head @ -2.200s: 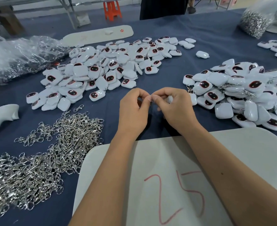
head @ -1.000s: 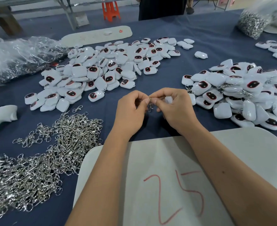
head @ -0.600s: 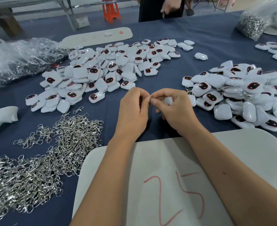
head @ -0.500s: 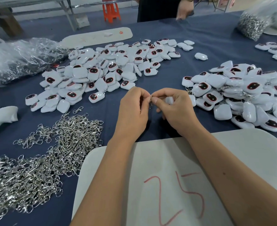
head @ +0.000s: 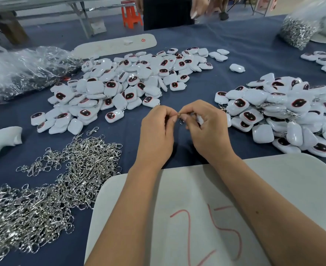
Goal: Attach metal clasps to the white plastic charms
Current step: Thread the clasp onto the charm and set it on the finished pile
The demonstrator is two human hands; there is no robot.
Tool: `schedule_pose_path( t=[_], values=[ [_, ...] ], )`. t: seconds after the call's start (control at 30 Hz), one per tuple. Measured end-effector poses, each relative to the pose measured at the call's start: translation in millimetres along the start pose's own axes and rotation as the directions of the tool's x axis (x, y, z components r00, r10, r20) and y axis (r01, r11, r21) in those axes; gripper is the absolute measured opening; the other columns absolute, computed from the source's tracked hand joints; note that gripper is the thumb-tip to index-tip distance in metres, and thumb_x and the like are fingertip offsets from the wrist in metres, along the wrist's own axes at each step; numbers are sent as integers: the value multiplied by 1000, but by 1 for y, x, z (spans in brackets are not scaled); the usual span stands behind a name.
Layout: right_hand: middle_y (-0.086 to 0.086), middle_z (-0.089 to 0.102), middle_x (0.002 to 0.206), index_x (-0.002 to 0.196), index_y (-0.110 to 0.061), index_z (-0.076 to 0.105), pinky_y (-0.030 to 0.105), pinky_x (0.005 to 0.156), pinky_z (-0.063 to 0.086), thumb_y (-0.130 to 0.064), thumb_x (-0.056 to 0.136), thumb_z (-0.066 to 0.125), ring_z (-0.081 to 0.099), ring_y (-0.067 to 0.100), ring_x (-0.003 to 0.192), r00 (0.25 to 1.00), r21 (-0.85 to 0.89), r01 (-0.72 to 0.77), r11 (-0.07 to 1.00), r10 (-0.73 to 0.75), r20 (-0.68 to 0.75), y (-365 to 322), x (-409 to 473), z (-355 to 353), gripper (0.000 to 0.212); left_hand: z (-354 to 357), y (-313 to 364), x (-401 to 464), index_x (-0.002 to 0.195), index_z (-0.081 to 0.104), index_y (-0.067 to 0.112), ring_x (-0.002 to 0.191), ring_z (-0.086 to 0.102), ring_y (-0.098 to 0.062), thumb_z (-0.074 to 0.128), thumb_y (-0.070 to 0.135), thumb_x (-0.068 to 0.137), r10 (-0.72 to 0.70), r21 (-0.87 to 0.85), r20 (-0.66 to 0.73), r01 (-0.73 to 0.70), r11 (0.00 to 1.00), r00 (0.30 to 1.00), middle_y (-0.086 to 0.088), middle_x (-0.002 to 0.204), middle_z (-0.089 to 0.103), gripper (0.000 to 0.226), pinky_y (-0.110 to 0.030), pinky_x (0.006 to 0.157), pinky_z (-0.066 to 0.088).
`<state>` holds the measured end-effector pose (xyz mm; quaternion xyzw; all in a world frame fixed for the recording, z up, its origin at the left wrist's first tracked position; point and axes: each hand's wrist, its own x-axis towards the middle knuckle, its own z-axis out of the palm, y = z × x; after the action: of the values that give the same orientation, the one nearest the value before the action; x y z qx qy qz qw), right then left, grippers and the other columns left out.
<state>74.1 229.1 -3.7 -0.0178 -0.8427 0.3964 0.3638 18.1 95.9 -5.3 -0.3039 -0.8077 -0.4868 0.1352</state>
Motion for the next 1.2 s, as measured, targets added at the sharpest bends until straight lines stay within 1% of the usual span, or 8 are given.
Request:
schedule_pose_path(
  t=[0.1, 0.27, 0.47, 0.57, 0.63, 0.77, 0.97, 1.2],
  values=[
    [3, 70, 84, 88, -4, 75, 19, 71, 45, 7, 90, 68, 59, 14, 75, 998, -86, 63, 994, -63, -1, 0, 1, -1, 13, 0, 0, 0, 93, 66, 11, 81, 60, -12, 60, 5, 97, 4, 11, 12, -4, 1000, 1000, 6, 87, 64, 10, -23, 73, 47],
    [4, 68, 86, 90, -4, 75, 27, 71, 48, 6, 95, 64, 61, 18, 76, 990, -133, 143, 981, -141, 27, 0, 1, -2, 15, 0, -1, -1, 90, 67, 13, 80, 61, -11, 62, 8, 94, 13, 18, 1, -13, 1000, 1000, 5, 87, 66, 9, -29, 72, 49],
    [4, 67, 86, 91, -3, 76, 27, 72, 48, 7, 95, 62, 60, 18, 77, 984, -151, 170, 974, -160, 76, 0, 3, -4, 17, -1, -6, 0, 82, 68, 18, 76, 61, -12, 67, 10, 91, 26, 5, -7, -26, 1000, 1000, 10, 80, 66, 12, -14, 65, 43],
    [3, 71, 86, 92, -4, 77, 23, 75, 49, 6, 93, 66, 63, 14, 79, 993, -96, 109, 989, -103, 61, -1, 2, -4, 15, 0, -6, 0, 79, 68, 18, 75, 62, -12, 67, 8, 88, 16, -24, -22, -16, 1000, 1000, 10, 78, 66, 14, -13, 65, 44],
    [-4, 73, 87, 98, -7, 78, 18, 77, 49, 1, 94, 69, 65, 6, 77, 998, -13, -14, 1000, 15, 58, -1, 2, -4, 12, 0, -4, 1, 78, 68, 17, 75, 63, -13, 67, 9, 87, 17, -32, -30, -18, 999, 999, 10, 78, 66, 13, -14, 64, 45],
    [-20, 68, 70, 95, -12, 78, 14, 69, 45, -8, 101, 64, 59, 2, 62, 957, 117, -214, 970, 184, 224, 4, 4, -7, 16, -2, -3, 2, 77, 68, 17, 76, 63, -14, 68, 6, 86, 41, -34, -45, -43, 999, 998, 10, 78, 66, 14, -13, 65, 44],
    [-21, 67, 64, 99, -7, 79, 8, 54, 43, -1, 99, 66, 57, 1, 53, 949, 260, -270, 927, 210, 237, 6, 4, -10, 15, -2, -1, 2, 80, 69, 15, 78, 62, -16, 69, 5, 87, 74, -22, -34, -75, 997, 997, 9, 81, 65, 12, -18, 65, 47],
    [-9, 72, 79, 96, -12, 81, 16, 68, 48, 2, 94, 69, 59, 7, 62, 976, 198, -188, 962, 161, 145, 4, 2, -7, 18, -3, -1, 2, 80, 68, 14, 77, 61, -15, 68, 4, 87, 101, 9, -32, -101, 995, 994, 7, 81, 64, 12, -21, 65, 47]
  ],
)
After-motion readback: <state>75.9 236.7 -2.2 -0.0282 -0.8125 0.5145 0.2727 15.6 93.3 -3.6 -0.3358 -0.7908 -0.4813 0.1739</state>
